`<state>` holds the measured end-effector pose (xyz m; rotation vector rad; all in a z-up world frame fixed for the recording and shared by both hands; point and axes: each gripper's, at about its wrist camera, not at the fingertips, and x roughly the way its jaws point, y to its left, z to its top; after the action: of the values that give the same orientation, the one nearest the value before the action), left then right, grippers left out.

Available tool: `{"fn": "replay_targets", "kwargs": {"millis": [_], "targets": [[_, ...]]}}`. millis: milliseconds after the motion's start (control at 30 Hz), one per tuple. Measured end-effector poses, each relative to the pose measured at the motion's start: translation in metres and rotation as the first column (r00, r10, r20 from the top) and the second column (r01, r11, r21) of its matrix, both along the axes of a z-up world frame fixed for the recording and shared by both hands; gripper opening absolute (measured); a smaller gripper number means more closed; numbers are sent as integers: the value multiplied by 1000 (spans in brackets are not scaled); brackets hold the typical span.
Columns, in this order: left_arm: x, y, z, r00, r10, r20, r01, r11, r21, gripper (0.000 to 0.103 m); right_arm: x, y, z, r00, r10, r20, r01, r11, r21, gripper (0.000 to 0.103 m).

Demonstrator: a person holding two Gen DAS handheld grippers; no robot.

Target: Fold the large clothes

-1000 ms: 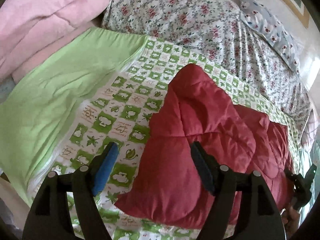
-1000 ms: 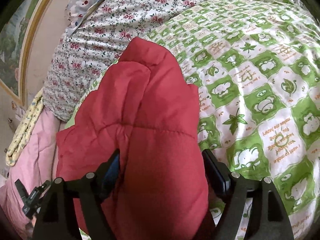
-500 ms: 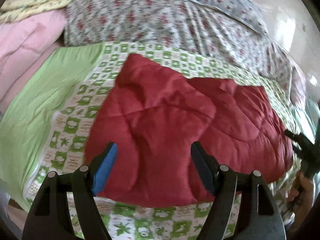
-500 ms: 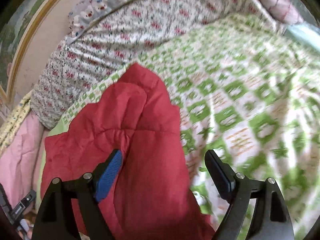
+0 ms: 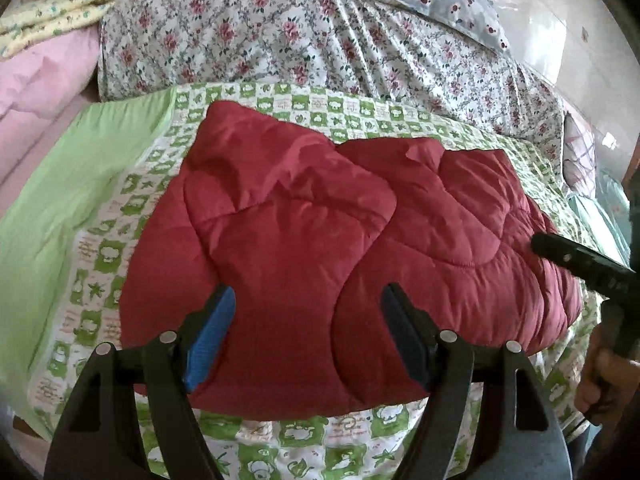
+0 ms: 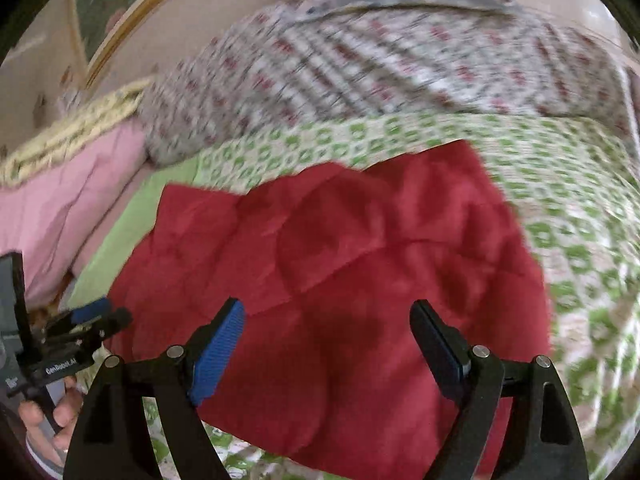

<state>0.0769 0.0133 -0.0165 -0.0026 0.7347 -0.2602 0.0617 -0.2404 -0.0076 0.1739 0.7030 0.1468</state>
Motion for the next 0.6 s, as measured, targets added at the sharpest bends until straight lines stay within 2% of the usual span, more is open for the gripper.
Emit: {"fn": "replay_targets", "kwargs": {"millis": [133, 233, 433, 533, 600], "targets": [[22, 1, -21, 997, 47, -54, -45, 998, 32, 76, 27, 11, -18, 997, -1, -83, -6, 996, -85, 86], [38, 2, -28, 995, 69, -68, -66, 997, 38, 76, 45, 9, -27, 993, -28, -112, 12, 990, -139, 86], [87, -1, -23, 984, 137, -111, -129, 988, 80, 76, 89, -6, -25, 980, -91, -175, 59, 982, -178, 86], [117, -7, -25, 976, 174, -128, -159, 980, 123, 76, 110, -17, -28, 974, -119, -193, 84, 980, -179, 86], [135, -6, -28, 968, 205, -148, -188, 974, 123, 76, 119, -27, -32, 971, -141, -195, 109, 980, -167, 85]]}}
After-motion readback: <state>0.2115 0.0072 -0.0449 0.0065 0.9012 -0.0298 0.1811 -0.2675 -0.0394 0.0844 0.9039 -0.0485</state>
